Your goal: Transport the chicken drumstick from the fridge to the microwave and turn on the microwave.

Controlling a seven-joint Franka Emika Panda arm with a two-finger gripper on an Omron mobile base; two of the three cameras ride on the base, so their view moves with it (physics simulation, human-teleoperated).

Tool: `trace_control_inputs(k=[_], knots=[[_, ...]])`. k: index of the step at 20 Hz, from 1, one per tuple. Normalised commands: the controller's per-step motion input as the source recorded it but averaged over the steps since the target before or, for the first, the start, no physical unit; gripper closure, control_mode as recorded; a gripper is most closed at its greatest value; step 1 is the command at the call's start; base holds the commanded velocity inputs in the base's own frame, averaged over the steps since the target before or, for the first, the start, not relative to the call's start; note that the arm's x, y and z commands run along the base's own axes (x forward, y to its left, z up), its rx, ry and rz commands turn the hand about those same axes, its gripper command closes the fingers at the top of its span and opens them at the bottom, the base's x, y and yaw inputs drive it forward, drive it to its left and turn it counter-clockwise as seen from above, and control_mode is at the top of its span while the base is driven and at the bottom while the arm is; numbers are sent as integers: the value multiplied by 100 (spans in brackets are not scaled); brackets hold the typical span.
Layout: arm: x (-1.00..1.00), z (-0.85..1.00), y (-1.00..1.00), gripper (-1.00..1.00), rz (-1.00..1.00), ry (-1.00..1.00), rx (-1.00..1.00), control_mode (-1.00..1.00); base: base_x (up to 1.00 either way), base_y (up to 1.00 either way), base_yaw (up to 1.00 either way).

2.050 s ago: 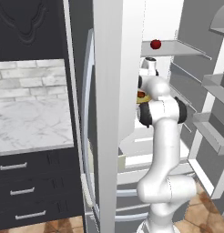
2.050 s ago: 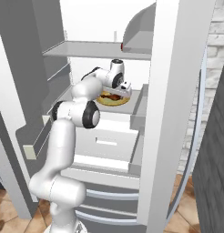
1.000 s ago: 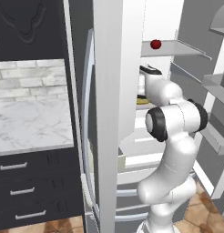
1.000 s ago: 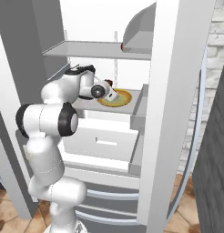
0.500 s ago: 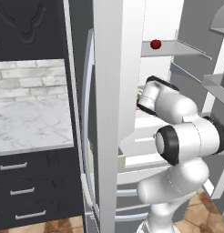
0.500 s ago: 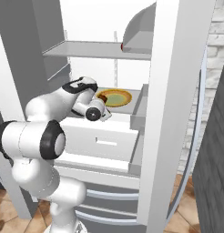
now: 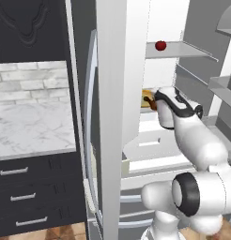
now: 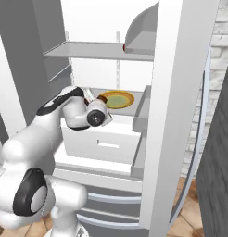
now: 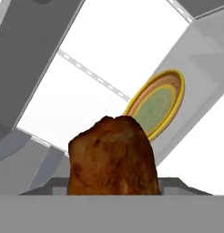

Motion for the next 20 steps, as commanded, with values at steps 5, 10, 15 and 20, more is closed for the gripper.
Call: trace_control_inputs(k=[5,10,15,20], knots=[[-100,74,-35,100,17,11,1,-100,0,0,0],[-100,9,-1,100,22,11,-11,-100,0,0,0],[-92,-2,0,100,21,14,-23,-100,0,0,0],[-32,-26,13,100,14,28,-38,-100,0,0,0]])
